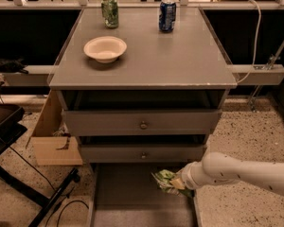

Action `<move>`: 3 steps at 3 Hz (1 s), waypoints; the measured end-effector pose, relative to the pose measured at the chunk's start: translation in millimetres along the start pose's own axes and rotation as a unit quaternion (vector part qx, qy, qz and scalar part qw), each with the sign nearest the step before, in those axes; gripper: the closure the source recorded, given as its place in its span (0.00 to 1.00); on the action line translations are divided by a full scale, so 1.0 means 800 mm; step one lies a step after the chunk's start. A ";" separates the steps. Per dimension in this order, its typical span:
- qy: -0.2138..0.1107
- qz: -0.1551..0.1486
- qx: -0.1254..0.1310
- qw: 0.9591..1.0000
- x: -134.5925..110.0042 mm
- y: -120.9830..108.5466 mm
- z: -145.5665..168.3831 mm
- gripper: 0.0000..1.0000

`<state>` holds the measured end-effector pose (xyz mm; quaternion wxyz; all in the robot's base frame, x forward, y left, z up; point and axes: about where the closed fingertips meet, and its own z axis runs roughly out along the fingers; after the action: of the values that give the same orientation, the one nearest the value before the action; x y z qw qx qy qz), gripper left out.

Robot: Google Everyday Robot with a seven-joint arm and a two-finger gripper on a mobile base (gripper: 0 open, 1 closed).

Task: Place green jalapeno chip bag into bottom drawer

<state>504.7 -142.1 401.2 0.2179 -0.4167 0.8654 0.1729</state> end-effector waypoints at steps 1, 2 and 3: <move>-0.003 0.001 -0.002 1.000 0.000 0.000 0.003 1.00; -0.005 -0.001 -0.031 0.999 -0.002 0.003 0.043 1.00; -0.028 0.009 -0.072 0.997 0.012 0.001 0.101 1.00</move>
Offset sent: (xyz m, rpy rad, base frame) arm 0.0102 0.0422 -0.0832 0.1070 0.1111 0.0614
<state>517.7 -109.0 328.1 0.2099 -0.4185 0.8480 0.2485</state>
